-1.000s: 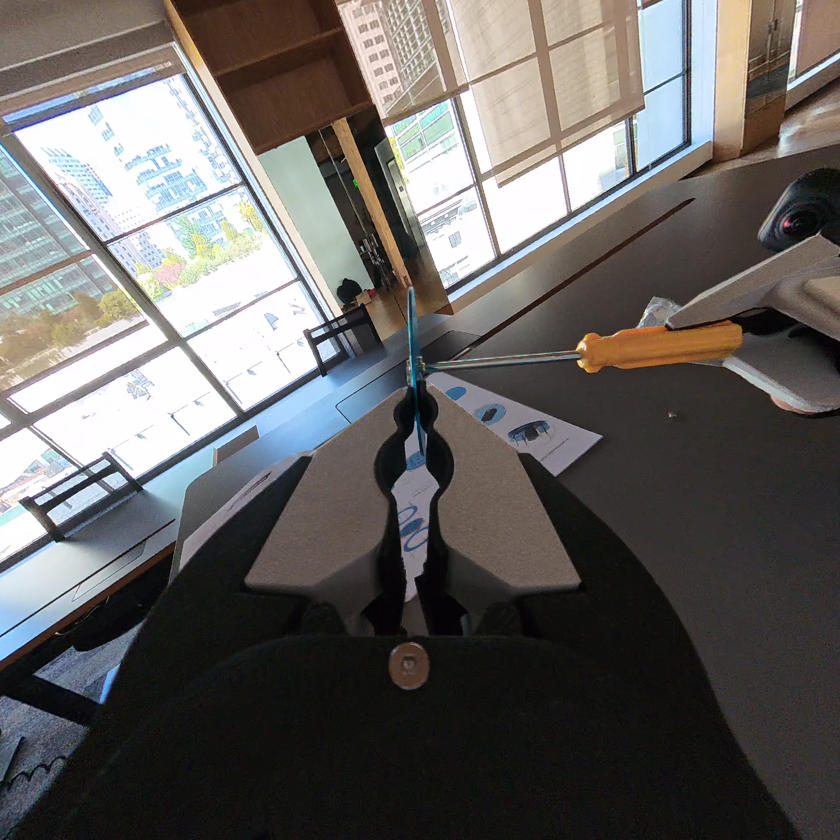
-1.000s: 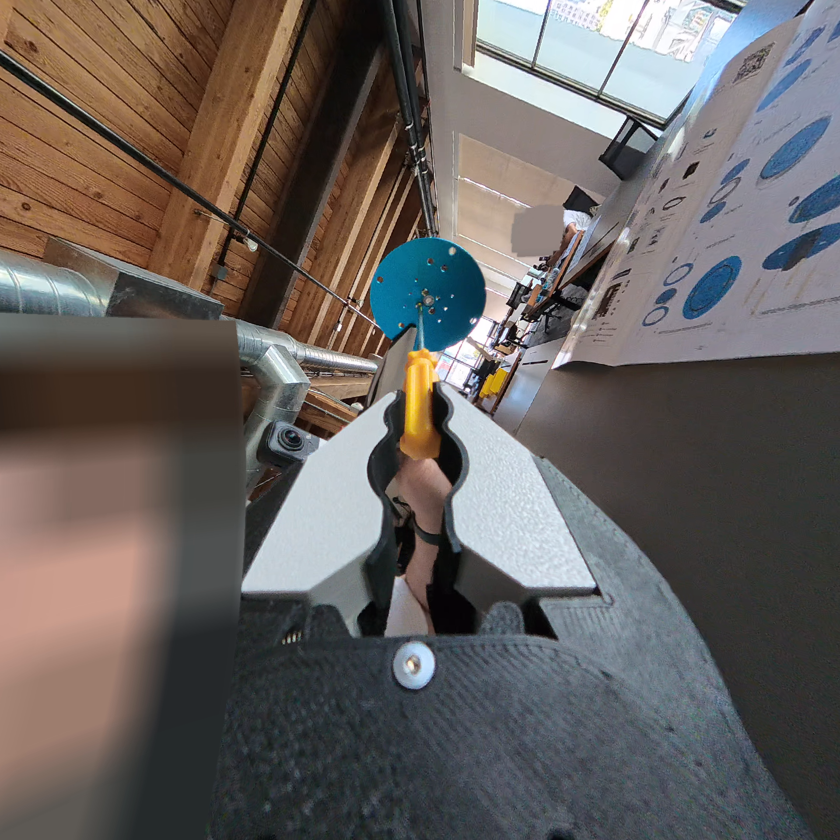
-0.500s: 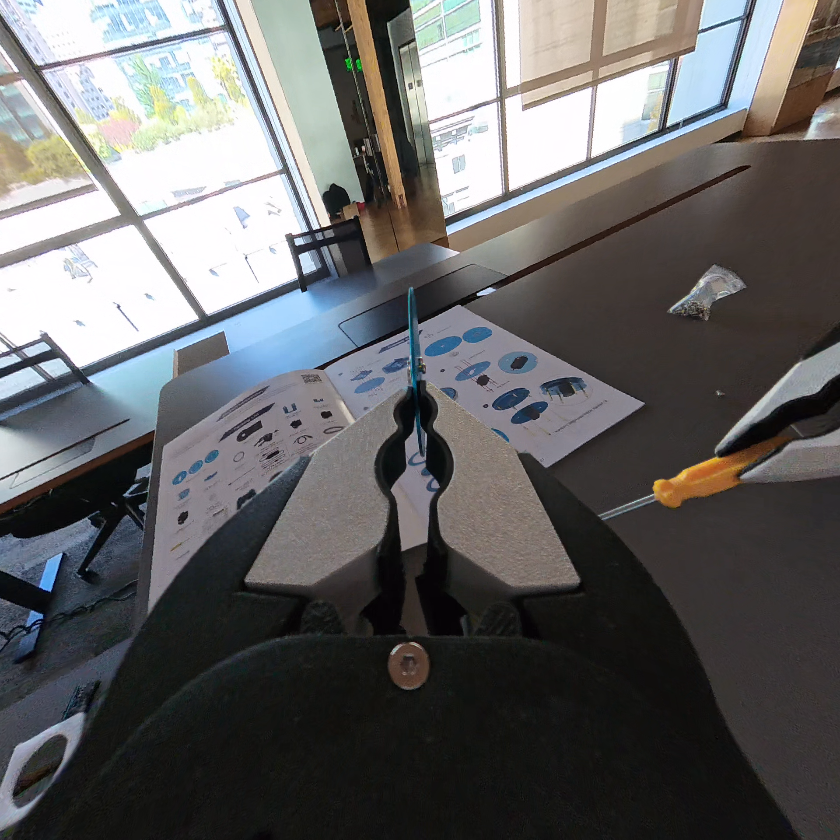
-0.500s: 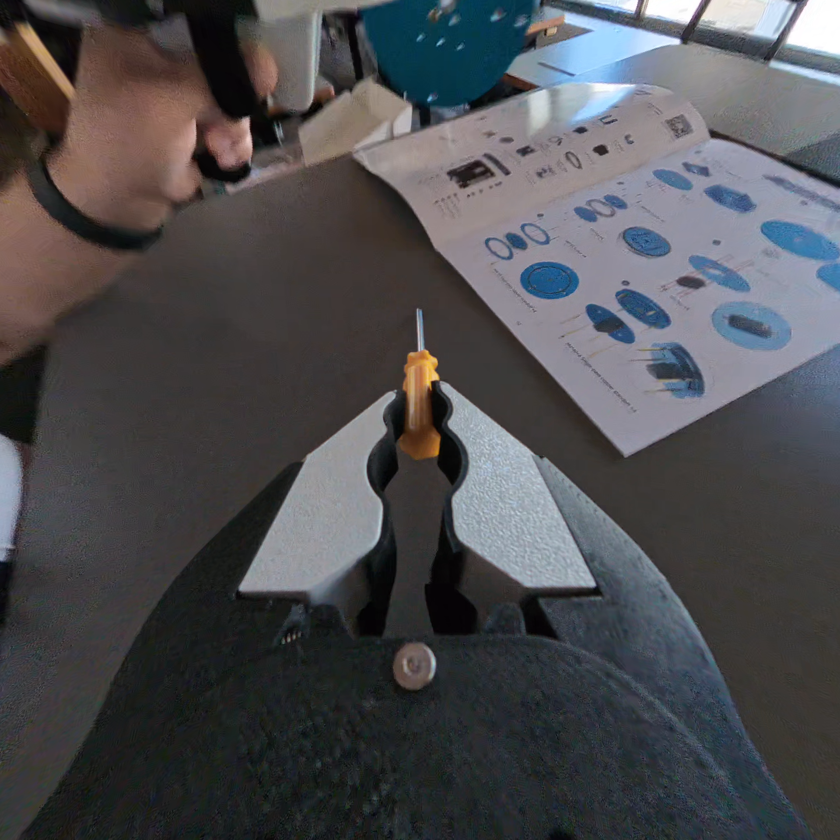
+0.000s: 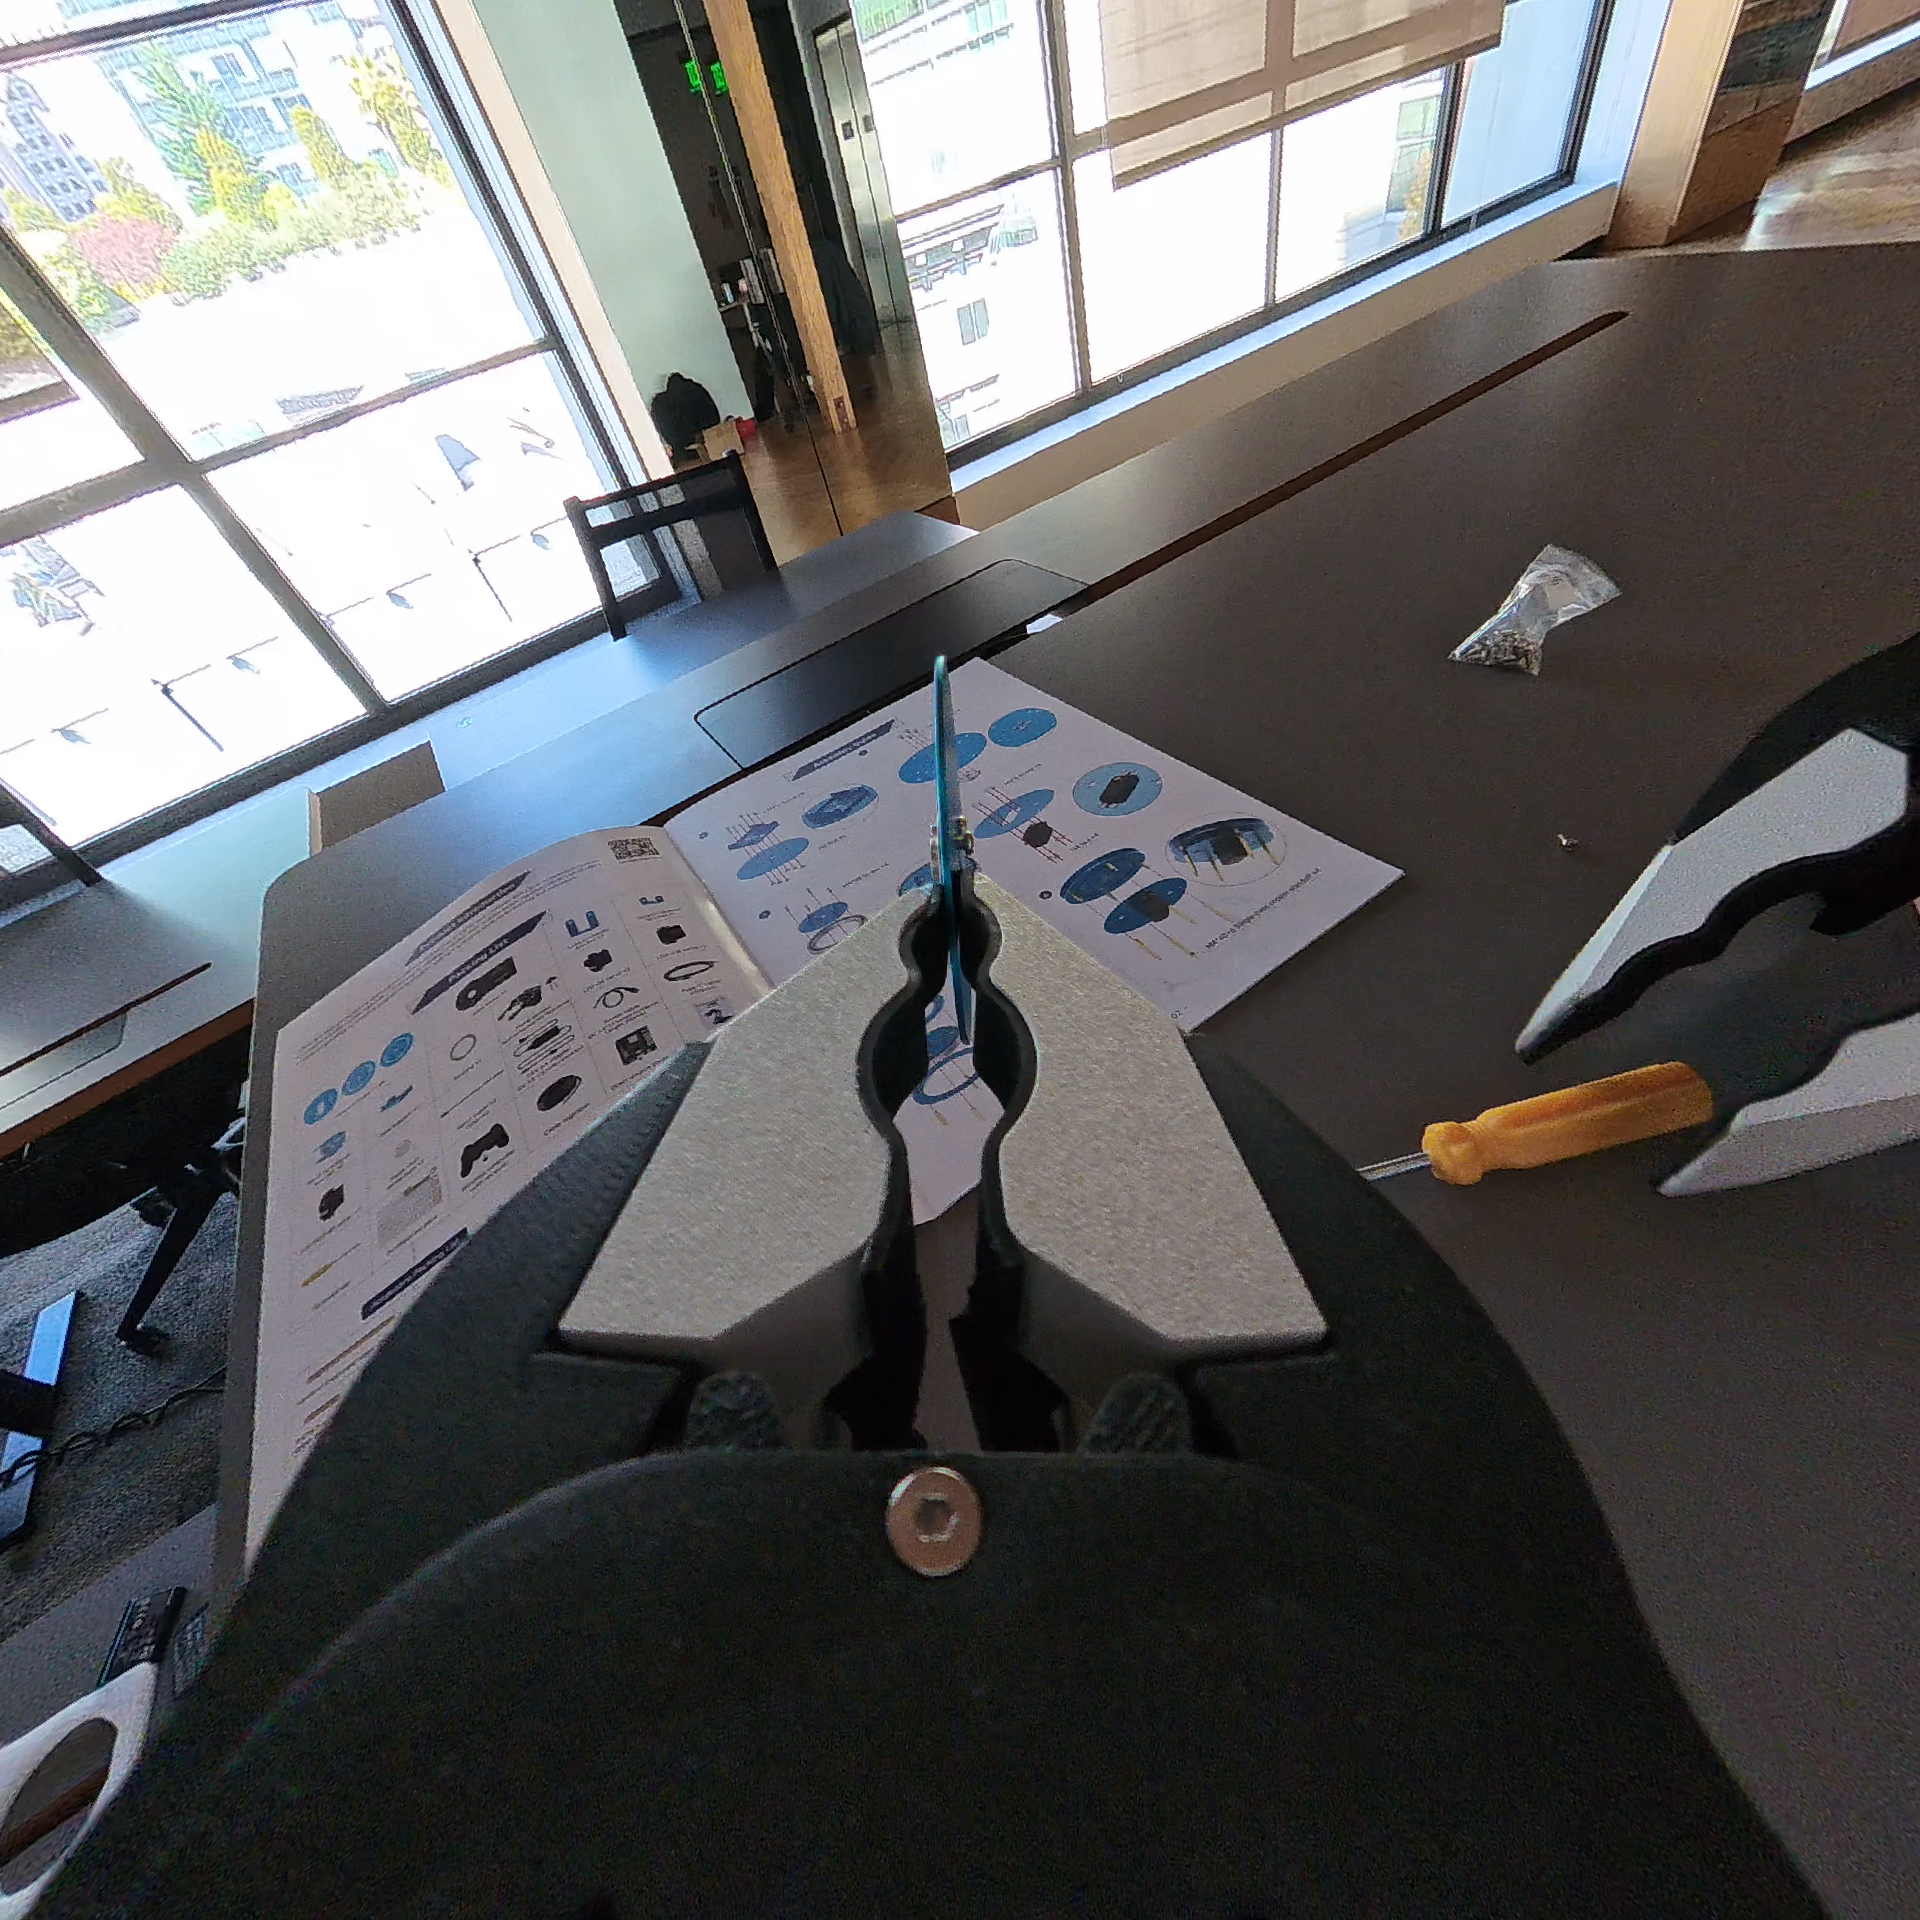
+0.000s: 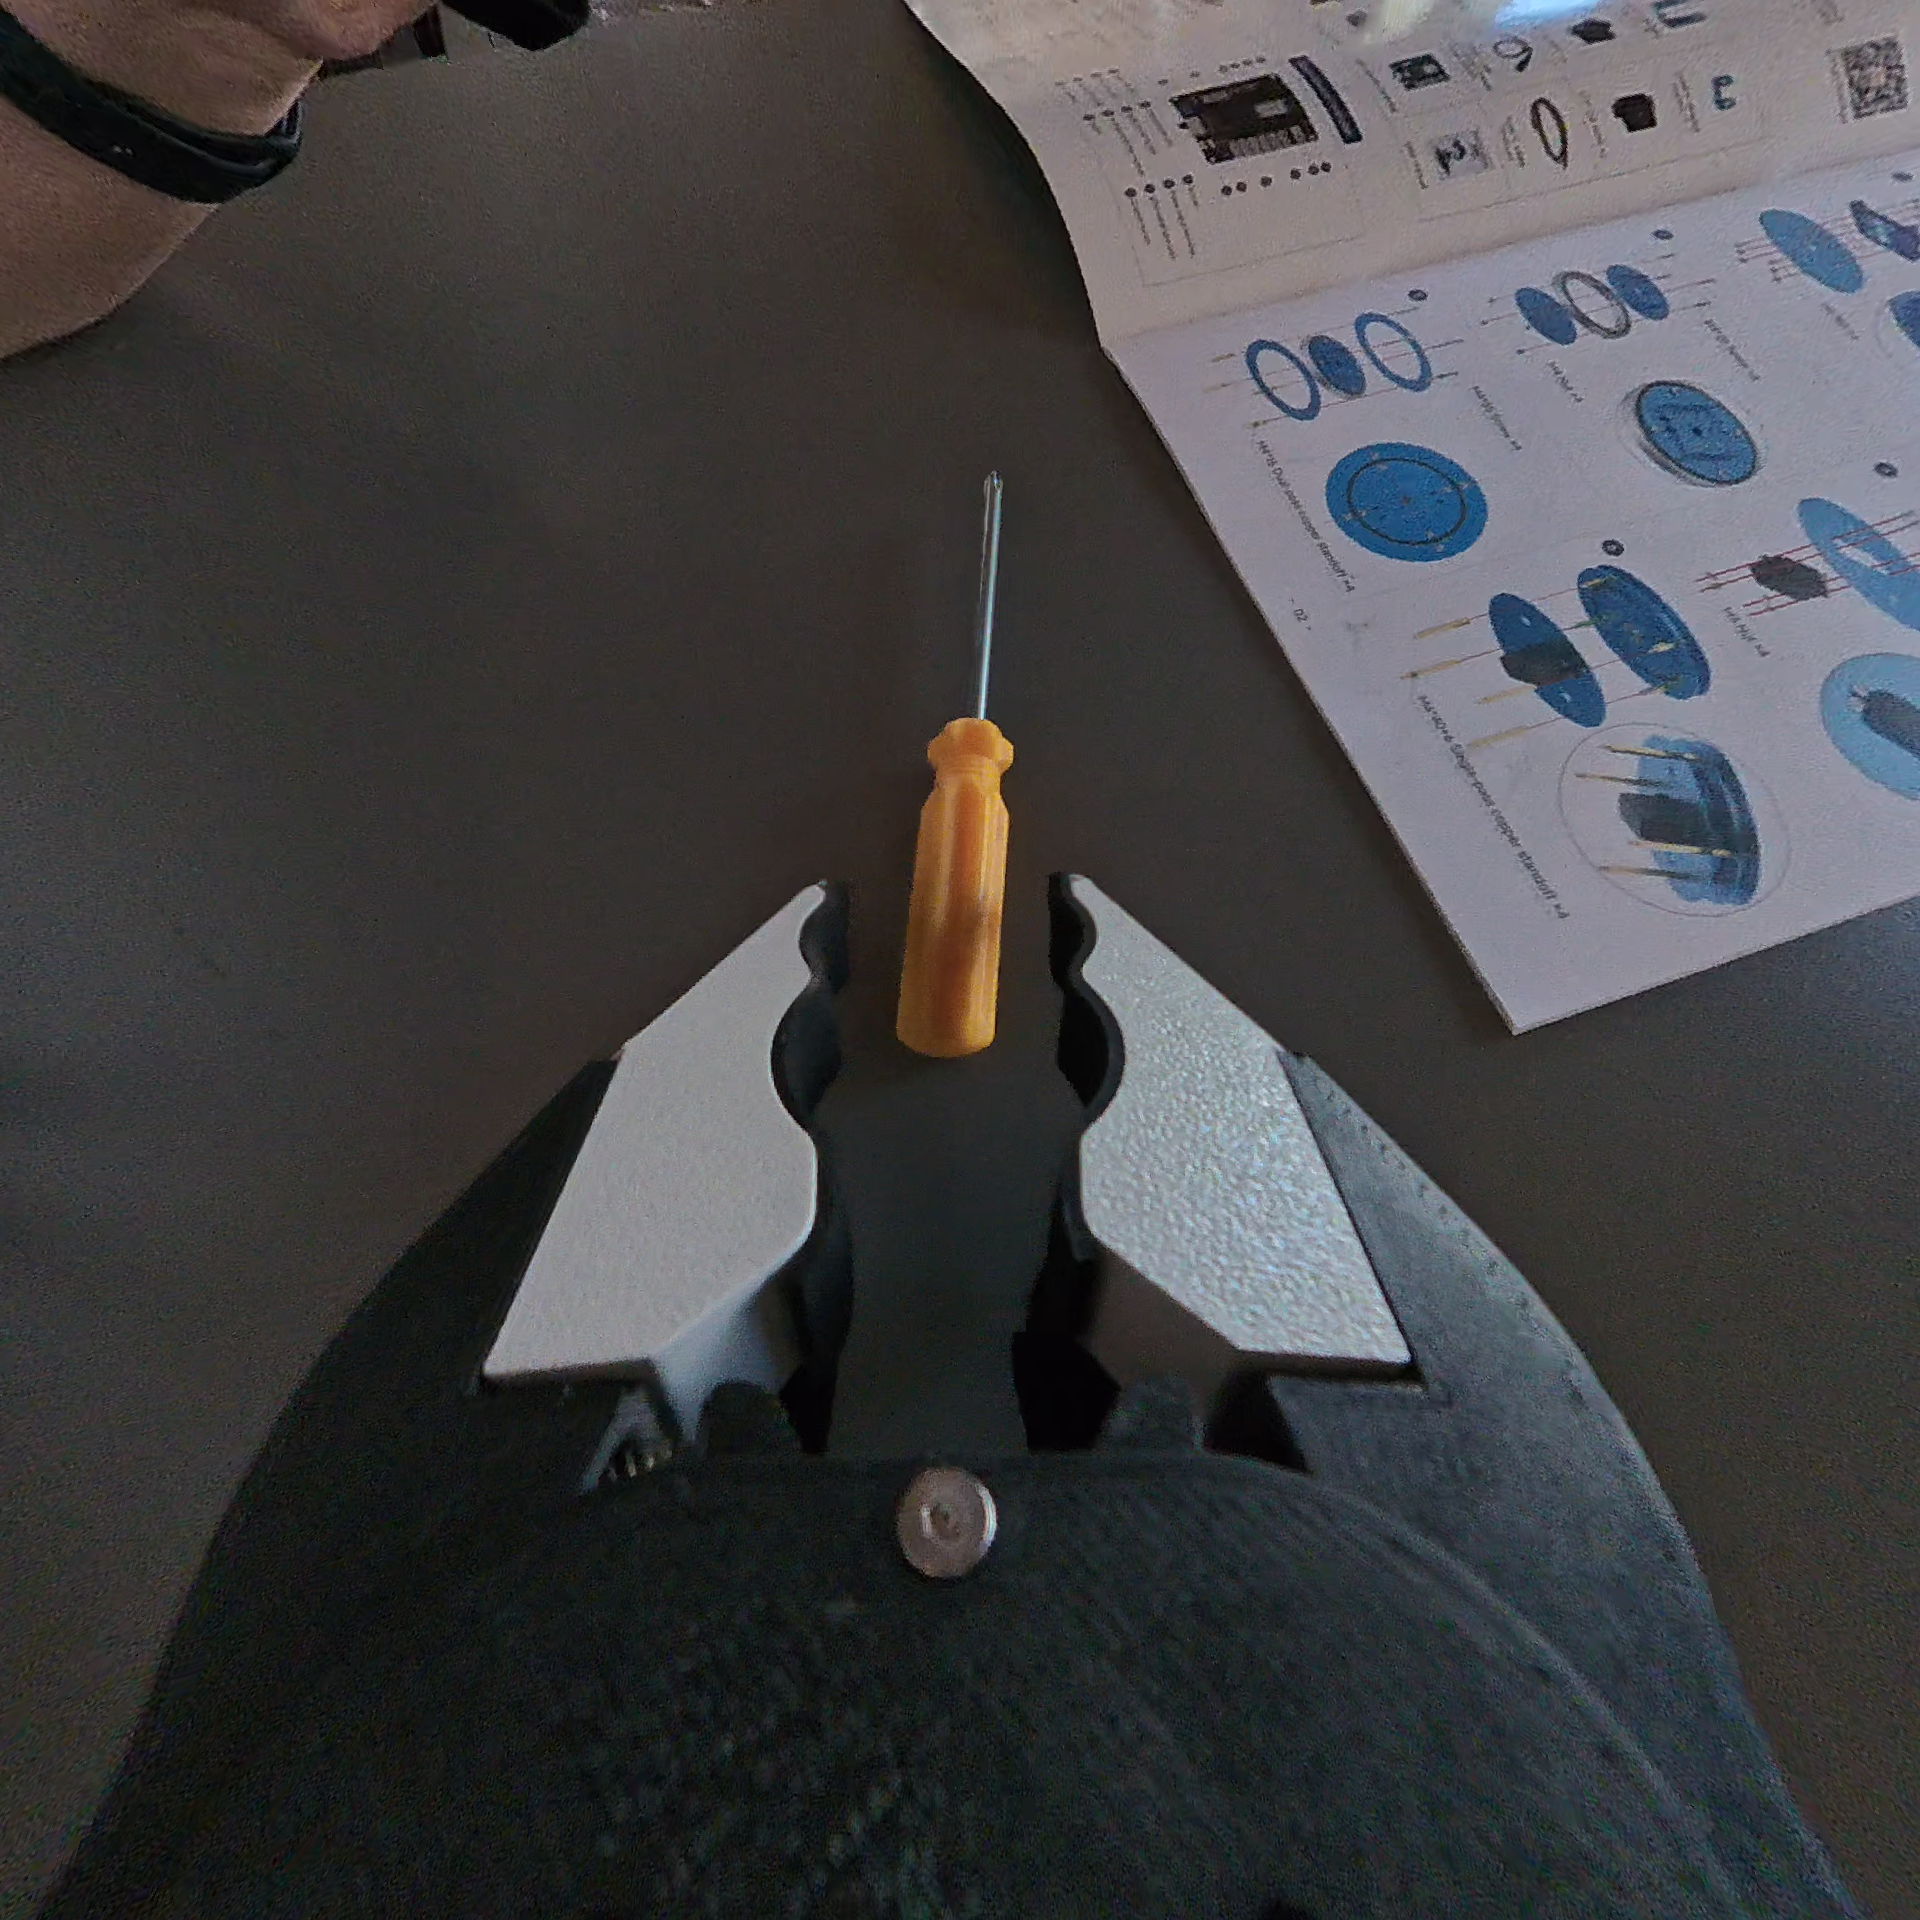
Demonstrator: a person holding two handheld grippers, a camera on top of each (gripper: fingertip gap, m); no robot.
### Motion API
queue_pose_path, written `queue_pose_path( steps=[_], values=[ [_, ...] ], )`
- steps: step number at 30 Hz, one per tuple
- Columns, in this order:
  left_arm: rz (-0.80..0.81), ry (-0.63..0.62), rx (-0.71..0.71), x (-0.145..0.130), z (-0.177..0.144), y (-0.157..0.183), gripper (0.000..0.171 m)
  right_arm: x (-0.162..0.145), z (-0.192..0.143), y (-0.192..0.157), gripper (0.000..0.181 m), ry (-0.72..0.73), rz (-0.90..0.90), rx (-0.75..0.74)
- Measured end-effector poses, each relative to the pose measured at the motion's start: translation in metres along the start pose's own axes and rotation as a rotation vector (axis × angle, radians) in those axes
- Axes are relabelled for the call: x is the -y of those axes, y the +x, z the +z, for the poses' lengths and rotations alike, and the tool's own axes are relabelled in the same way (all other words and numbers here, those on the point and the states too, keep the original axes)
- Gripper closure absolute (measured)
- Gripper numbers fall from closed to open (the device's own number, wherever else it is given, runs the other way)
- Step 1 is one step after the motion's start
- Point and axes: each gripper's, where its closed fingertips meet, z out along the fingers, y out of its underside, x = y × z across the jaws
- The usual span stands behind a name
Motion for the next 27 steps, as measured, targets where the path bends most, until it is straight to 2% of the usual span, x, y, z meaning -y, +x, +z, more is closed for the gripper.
queue_pose_path(
  steps=[5,7,9,12,15,17,22,27],
  values=[
    [-0.016,-0.014,-0.022,-0.004,0.003,0.003,0.171,-0.007,0.005,0.002,0.136,-0.062,-0.055,-0.061],
    [-0.022,-0.022,-0.028,-0.006,0.004,0.003,0.171,-0.008,0.005,0.003,0.163,-0.065,-0.040,-0.068],
    [-0.033,-0.042,-0.036,-0.010,0.005,0.003,0.171,-0.007,0.003,0.003,0.163,-0.060,-0.022,-0.050],
    [-0.086,-0.081,-0.069,-0.018,0.009,0.002,0.171,0.009,-0.008,0.004,0.164,0.028,-0.031,-0.049],
    [-0.157,-0.143,-0.119,-0.032,0.014,0.005,0.171,0.040,-0.039,0.013,0.164,0.173,-0.117,-0.170],
    [-0.191,-0.204,-0.163,-0.043,0.017,0.013,0.171,0.047,-0.053,0.020,0.164,0.199,-0.200,-0.280],
    [-0.170,-0.283,-0.216,-0.054,0.019,0.033,0.171,0.038,-0.045,0.022,0.164,0.112,-0.334,-0.392],
    [-0.162,-0.320,-0.225,-0.061,0.020,0.039,0.171,0.032,-0.043,0.030,0.164,0.058,-0.403,-0.479]
  ],
)
